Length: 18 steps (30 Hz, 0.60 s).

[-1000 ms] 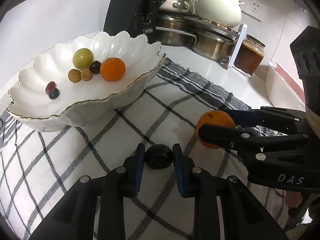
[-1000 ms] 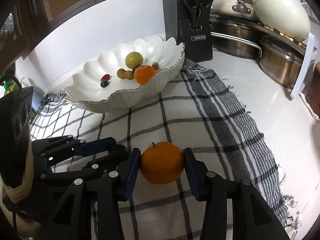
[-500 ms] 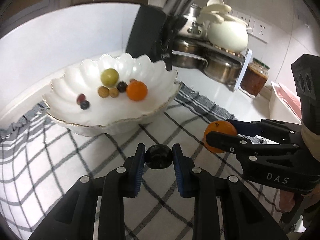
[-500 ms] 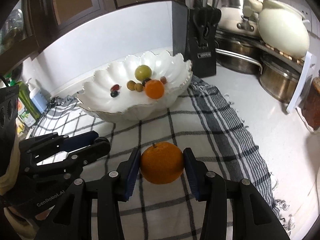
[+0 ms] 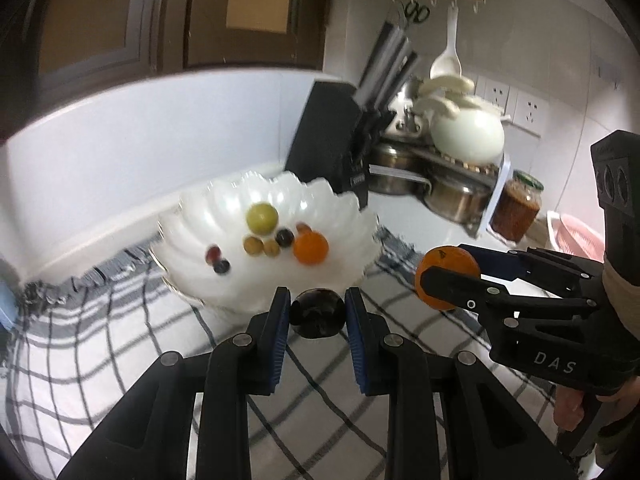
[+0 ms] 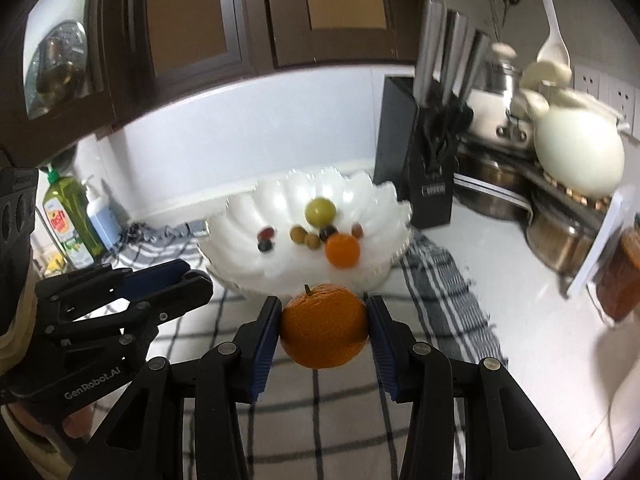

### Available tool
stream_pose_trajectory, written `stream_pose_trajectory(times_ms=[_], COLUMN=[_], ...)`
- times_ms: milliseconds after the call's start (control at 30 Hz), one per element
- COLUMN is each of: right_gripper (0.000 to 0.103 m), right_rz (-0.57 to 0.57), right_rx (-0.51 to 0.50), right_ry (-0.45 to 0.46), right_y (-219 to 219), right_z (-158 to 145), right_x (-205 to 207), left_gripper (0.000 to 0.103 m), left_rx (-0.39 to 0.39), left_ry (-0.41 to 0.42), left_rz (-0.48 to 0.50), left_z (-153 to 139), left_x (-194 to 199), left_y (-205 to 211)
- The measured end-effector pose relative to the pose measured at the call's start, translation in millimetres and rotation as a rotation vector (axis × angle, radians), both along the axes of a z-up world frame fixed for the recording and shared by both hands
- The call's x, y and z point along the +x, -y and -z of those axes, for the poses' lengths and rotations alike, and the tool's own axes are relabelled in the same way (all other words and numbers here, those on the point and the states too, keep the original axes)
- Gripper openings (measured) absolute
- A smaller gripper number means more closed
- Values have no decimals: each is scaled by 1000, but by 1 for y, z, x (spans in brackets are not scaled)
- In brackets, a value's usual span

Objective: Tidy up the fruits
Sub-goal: 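Carry the orange and dark plum up over the white bowl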

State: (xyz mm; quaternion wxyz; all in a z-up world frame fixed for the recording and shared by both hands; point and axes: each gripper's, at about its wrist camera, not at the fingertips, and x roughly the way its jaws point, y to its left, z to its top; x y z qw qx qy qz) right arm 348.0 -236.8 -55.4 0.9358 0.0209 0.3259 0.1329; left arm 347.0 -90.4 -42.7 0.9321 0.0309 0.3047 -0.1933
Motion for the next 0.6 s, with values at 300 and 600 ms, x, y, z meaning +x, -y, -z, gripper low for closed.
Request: stream_pose_trajectory(times_ms=[300, 600], right_gripper=[45, 45], right_rz=[-12, -10], right_rx=[11, 37], right_ry=[82, 70], right_y=[-7, -13], right_z=[-24, -24], right_x=[21, 67], left_gripper=[28, 28], left_rx=[2, 27], left_ry=[84, 101], left_rz=[-56, -98], left_z=[-24, -28], left_x=[16, 57], left_y=[-10, -18])
